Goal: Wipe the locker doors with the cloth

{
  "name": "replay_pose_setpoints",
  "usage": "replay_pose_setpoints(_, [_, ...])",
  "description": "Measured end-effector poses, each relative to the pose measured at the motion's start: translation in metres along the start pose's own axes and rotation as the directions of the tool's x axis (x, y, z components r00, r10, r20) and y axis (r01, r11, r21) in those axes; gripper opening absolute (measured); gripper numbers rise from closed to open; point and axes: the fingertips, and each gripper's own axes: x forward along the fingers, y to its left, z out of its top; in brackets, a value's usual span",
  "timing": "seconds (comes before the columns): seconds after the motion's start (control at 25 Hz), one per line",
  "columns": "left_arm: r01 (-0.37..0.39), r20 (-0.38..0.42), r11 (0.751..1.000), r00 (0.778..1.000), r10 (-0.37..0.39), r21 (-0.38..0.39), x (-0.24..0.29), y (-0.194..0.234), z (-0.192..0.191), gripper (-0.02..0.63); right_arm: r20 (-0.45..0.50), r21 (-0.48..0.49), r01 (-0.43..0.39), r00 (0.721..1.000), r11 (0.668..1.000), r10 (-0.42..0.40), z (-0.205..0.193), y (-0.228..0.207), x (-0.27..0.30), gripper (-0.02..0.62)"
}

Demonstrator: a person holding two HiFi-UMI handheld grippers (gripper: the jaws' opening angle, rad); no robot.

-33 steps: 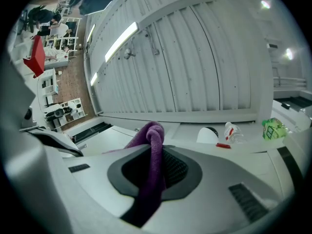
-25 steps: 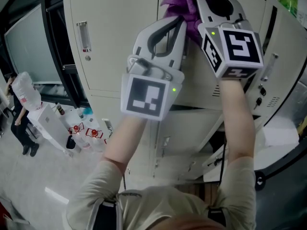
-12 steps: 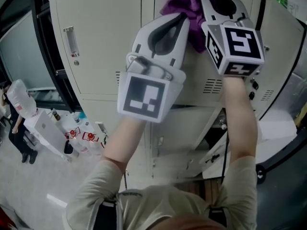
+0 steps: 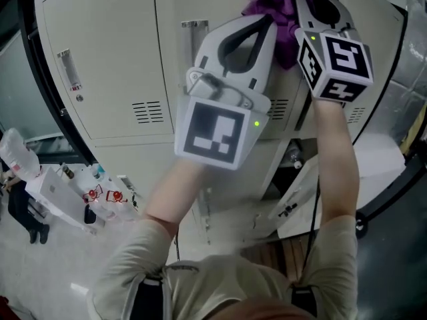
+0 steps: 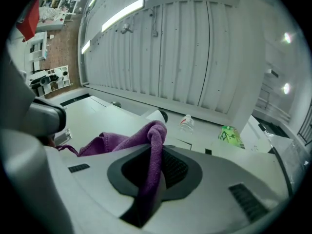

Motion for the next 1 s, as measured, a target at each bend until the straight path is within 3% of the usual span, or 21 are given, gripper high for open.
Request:
replay_pose_setpoints(0.28, [0.023,-0.003,0.998,1.0,-0.023,-0.05,0.013,-0.016,-0.009,-0.002,-0.005,0.01,-0.014,1.0,1.0,0.014,-0.005,-0.001,-0.002,0.048])
replay_pose_setpoints(0.52, [0.001,-0.007,0.999,1.0,-0.001,-0.039,0.007,-0.009,-0.002,-0.002,0.013,0.051,-0.042,0.999,0.998,0.042,0.003,0.002,-0.007,0.048])
replay_pose_setpoints(0.8, [-0.052,-0.042,0.999,0.998,0.051,-0.002,-0.022,0.013,0.009,-0.002,0.107,0.082,-0.183,0.979,0.98,0.174,0.04,0.067,-0.014,0.048])
replay_pose_setpoints(1.0, [-0.12,-0.119,0.992,0.985,0.124,0.038,-0.058,0.04,0.001,-0.002,0.154,0.114,-0.285,0.952,0.952,0.266,0.049,0.124,-0.019,0.048])
